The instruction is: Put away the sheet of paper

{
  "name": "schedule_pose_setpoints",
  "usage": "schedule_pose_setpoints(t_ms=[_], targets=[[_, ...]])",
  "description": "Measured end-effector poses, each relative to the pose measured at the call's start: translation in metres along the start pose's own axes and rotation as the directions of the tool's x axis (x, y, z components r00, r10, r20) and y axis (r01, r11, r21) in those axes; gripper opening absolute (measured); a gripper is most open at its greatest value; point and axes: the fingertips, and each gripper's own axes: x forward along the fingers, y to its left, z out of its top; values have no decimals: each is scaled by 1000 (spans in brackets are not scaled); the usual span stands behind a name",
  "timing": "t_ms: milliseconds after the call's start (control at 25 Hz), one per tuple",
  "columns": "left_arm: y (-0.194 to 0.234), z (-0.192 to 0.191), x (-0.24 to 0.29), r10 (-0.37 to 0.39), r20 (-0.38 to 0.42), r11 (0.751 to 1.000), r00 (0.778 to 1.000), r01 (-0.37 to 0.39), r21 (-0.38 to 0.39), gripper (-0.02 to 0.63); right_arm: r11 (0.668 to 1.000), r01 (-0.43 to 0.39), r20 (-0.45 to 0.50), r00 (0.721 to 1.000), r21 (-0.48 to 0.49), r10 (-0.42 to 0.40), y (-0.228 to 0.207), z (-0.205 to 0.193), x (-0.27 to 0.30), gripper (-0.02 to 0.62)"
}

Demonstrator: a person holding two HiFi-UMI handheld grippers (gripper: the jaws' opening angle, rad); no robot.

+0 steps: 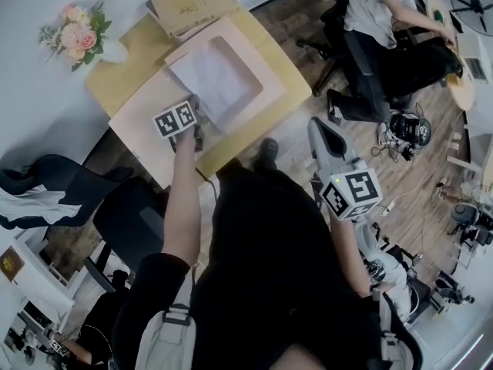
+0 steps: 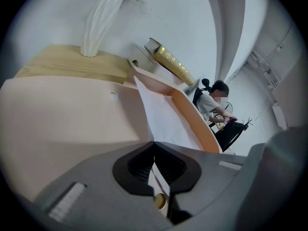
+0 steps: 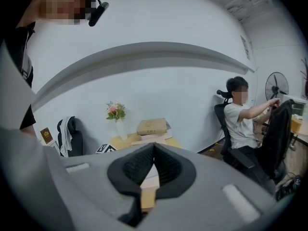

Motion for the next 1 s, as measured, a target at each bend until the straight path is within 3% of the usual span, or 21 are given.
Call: schedule_pose_setpoints(t_ms=[200, 360, 760, 800, 880, 1000], targets=[[-12, 0, 5, -21, -7, 999, 1000, 21, 50, 11, 1000, 6, 1, 1000, 3, -6, -1, -1, -2, 3], [-12, 1, 1, 5, -5, 996, 1000, -5, 92, 12, 1000, -1, 6, 1000, 2, 1, 2, -3, -4, 3], [-19, 0, -20, 28, 30, 994, 999, -31, 109, 15, 997, -76, 46, 996, -8, 76, -6, 4, -9, 3], [-21, 1, -22, 37, 35, 993, 999, -41, 108, 23, 996, -86, 55, 995, -11, 87, -10, 7, -10, 3], [-24, 0, -29, 62, 45, 993, 997, -66, 100, 121, 994, -109, 67, 992, -10, 110, -18, 10, -12, 3], [-31, -5, -42, 99, 63, 990, 993, -105, 98, 126, 988, -153, 86, 984, -14, 153, -29, 13, -14, 3]])
